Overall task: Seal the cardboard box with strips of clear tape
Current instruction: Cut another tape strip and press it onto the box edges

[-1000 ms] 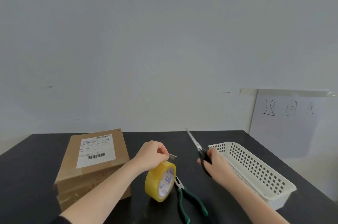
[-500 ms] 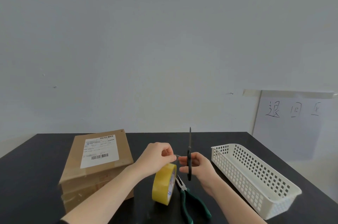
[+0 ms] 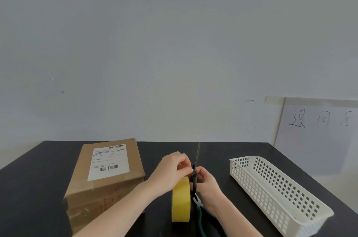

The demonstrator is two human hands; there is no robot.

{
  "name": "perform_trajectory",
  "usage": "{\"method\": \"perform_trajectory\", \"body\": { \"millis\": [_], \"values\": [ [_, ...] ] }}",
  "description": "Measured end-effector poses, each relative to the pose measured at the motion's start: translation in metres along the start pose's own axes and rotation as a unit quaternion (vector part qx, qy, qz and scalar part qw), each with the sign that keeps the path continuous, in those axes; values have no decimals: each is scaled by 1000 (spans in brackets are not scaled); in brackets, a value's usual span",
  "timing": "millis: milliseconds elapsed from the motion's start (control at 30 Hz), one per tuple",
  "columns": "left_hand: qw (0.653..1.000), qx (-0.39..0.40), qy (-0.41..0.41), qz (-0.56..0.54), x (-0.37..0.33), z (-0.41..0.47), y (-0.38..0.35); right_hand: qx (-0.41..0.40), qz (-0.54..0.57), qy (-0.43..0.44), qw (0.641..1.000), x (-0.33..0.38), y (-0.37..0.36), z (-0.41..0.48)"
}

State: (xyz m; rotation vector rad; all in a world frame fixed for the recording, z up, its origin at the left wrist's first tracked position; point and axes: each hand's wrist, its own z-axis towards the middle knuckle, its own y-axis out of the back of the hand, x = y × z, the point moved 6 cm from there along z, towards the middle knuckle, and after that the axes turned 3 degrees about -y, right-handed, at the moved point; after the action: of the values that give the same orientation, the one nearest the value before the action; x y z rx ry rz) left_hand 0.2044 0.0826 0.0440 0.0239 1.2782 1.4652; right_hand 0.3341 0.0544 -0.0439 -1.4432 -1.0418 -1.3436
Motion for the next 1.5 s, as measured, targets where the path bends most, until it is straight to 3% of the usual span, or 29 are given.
{"method": "perform_trajectory", "body": {
  "millis": [333, 800, 1500],
  "values": [
    [998, -53, -12, -43, 0, -9, 12, -37, -114, -38, 992, -13, 3, 4],
    [993, -103, 23, -61, 9, -19, 24, -25, -353, -74, 933, -5, -6, 19],
    [991, -105, -5, -80, -18, -6, 58, -35, -412, -99, 905, -6, 3, 31]
  ]
}}
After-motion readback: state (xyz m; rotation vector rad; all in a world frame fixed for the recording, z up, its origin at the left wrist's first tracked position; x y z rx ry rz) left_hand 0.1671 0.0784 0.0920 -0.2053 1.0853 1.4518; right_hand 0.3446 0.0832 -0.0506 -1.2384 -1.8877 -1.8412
